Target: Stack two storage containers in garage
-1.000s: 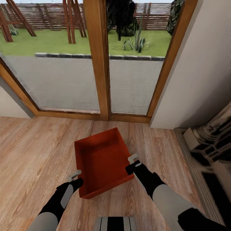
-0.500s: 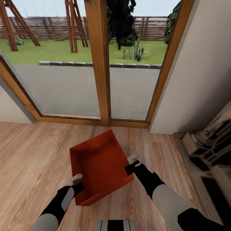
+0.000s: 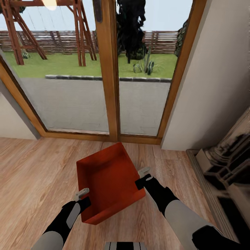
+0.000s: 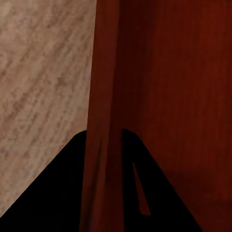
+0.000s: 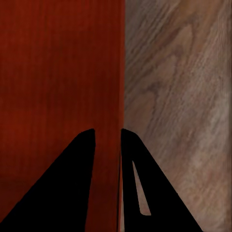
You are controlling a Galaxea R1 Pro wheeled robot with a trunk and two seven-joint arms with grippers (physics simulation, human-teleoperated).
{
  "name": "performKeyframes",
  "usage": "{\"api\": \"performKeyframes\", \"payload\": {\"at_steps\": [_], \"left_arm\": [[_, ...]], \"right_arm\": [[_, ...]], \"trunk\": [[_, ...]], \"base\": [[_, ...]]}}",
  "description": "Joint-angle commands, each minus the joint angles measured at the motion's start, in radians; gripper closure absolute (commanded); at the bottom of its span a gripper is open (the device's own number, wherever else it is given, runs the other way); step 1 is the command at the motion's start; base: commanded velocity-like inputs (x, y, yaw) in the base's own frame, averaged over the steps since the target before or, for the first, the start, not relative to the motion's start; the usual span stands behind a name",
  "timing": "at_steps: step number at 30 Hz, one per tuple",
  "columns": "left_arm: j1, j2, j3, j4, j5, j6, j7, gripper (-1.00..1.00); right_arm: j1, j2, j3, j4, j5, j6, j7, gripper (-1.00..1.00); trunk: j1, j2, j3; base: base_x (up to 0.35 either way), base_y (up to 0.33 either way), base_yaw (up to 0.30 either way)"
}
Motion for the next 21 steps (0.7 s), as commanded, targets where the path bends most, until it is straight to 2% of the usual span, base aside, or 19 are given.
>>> {"api": "performKeyframes", "payload": {"at_steps": [1,21], "left_arm": [[0.000,-0.001,0.002,-0.002,-0.002,0.007,0.010,1.00],[0.000,-0.001,0.002,-0.001,-0.003,0.010,0.010,1.00]], "right_arm": [[0.000,0.000,0.002,-0.002,0.014,0.006,0.002,1.00],[0.009,-0.005,0.001,-0.001,0.012,-0.008,-0.002,1.00]], "trunk": [[-0.001,0.000,0.003],[-0.010,0.005,0.081]], "base": [[0.000,0.000,0.000],[0.000,0.000,0.000]]}}
